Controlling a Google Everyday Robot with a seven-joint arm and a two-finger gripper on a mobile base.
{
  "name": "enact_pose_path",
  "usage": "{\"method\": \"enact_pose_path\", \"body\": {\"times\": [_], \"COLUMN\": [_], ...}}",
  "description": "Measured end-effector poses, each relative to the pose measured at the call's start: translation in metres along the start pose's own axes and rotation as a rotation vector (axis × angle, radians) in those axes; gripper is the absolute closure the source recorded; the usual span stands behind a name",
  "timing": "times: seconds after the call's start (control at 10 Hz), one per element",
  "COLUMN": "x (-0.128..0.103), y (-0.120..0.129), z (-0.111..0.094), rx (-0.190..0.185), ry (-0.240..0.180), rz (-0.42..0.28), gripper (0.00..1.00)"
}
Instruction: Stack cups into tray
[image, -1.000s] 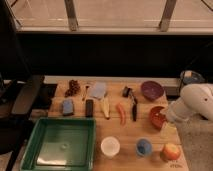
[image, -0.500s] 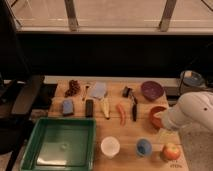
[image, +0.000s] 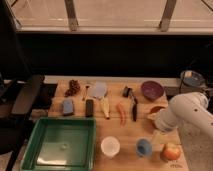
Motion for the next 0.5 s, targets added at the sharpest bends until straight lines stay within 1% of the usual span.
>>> {"method": "enact_pose_path", "body": {"times": [0.3, 0.5], "x": [-0.011, -0.010], "y": [0.000, -0.001], "z": [0.012, 0.025], "rx": [-0.021, -0.050], "ry": [-0.013, -0.041], "rz": [-0.026, -0.024], "gripper": [0.23, 0.23]}}
